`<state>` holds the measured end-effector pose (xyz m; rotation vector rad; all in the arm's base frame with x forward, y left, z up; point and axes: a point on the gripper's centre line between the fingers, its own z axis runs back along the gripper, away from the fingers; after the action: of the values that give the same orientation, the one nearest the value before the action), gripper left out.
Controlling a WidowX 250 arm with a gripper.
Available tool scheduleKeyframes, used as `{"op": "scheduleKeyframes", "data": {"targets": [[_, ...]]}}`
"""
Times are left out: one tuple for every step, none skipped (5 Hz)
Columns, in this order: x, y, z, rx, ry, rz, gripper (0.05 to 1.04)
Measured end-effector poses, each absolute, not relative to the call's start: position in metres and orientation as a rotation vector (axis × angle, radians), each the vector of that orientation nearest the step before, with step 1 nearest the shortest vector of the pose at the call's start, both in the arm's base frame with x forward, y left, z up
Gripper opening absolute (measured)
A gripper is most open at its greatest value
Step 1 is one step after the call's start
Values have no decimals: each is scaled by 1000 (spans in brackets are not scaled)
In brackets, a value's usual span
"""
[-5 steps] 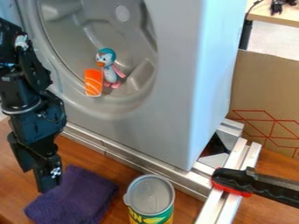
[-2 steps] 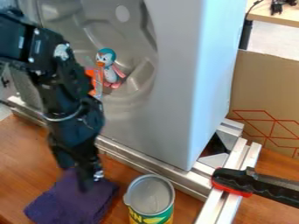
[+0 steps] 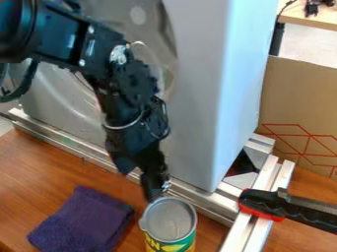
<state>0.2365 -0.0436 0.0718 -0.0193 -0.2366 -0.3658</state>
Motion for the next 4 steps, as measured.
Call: {"op": "scheduleKeyframes", "data": {"targets": [[255,-63,61,-27,-327,-346,1000],[260,-72,48,2,-326,-297,1000],[266,-82,35,22,-332,-224,1000],[273,-86,31,11,-359,-201,1000]]}}
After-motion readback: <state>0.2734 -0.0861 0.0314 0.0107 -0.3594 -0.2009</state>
